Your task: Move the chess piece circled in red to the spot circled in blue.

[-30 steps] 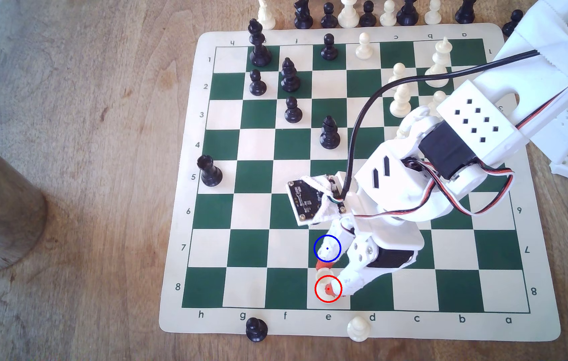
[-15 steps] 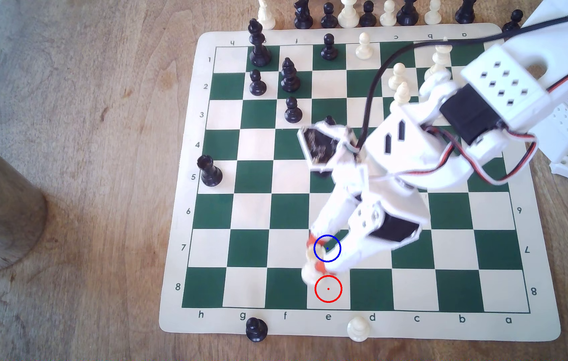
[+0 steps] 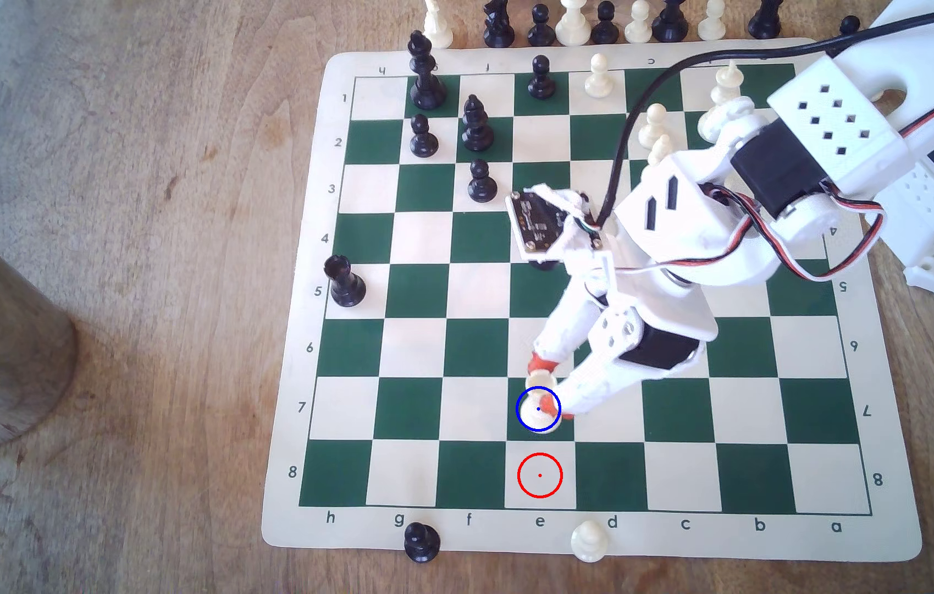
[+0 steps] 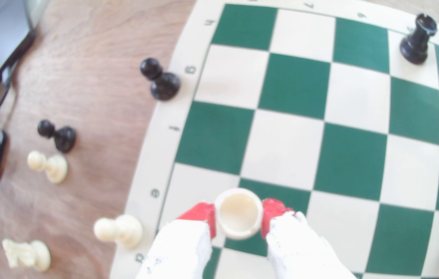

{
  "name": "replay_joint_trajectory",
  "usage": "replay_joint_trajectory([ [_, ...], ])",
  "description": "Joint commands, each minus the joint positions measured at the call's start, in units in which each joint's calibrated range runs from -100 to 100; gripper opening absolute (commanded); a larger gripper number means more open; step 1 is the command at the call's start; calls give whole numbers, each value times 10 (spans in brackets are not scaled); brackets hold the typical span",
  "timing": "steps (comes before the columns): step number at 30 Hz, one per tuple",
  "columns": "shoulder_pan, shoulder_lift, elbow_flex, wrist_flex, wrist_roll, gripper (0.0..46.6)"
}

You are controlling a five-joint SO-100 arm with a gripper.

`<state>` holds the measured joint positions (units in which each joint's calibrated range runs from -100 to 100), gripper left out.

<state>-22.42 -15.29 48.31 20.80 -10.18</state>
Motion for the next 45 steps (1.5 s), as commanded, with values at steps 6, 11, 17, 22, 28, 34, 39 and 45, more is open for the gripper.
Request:
replay_joint_trajectory([
  [6,10,-11,-27,-10,10,3],
  [11,16,12,-33,-11,11,3],
  [17,15,43,-53,-20,8,3],
  [22,13,69,-66,-24,7,3],
  [28,19,73,-70,-29,8,3],
  [34,21,72,-69,-21,13,32],
  [39,20,65,-73,11,30,165],
  [45,20,40,-71,37,30,187],
])
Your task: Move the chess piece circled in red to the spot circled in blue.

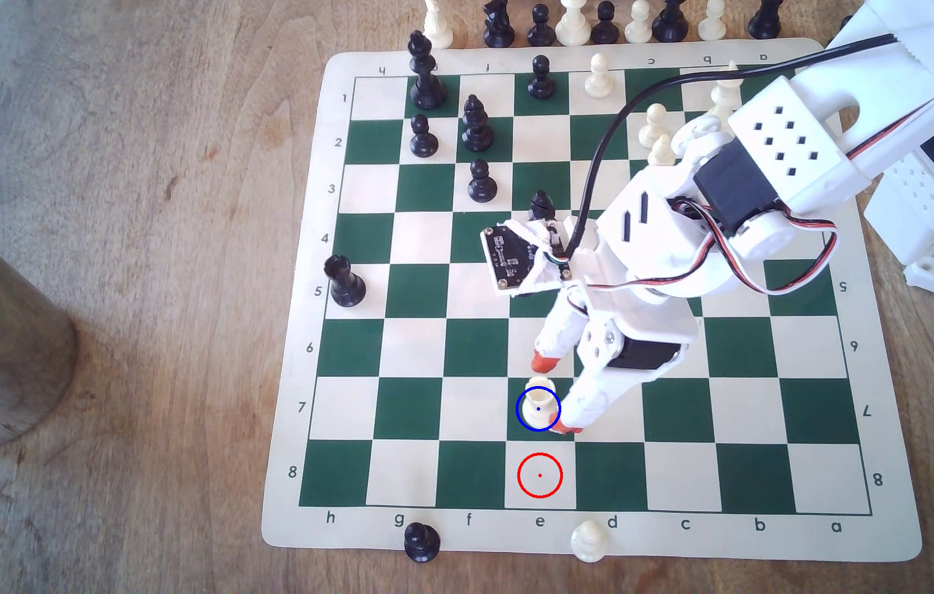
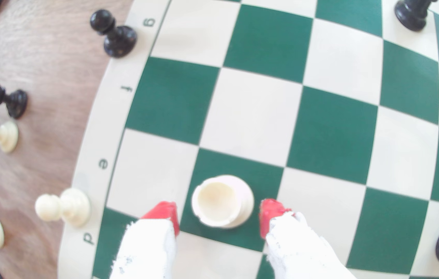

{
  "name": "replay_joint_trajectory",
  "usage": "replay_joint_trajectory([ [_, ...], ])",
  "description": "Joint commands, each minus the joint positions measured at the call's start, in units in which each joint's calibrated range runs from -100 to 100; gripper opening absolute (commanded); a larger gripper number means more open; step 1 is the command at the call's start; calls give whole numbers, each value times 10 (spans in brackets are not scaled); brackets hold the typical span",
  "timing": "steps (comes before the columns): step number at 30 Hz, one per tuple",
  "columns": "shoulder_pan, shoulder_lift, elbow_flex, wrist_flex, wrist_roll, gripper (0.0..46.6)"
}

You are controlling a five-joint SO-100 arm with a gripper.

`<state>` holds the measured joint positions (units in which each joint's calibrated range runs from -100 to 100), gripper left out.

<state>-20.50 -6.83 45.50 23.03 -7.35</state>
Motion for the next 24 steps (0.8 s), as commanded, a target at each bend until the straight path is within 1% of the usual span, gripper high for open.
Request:
replay_joint_trajectory([
  [1,1,-51,-42,20,2,188],
  [5,1,-92,-33,56,0,190],
  [18,-4,-338,38,205,1,193],
  [22,17,-442,77,268,3,189],
  [23,27,-472,93,278,6,187],
  [24,51,-525,122,298,12,177],
])
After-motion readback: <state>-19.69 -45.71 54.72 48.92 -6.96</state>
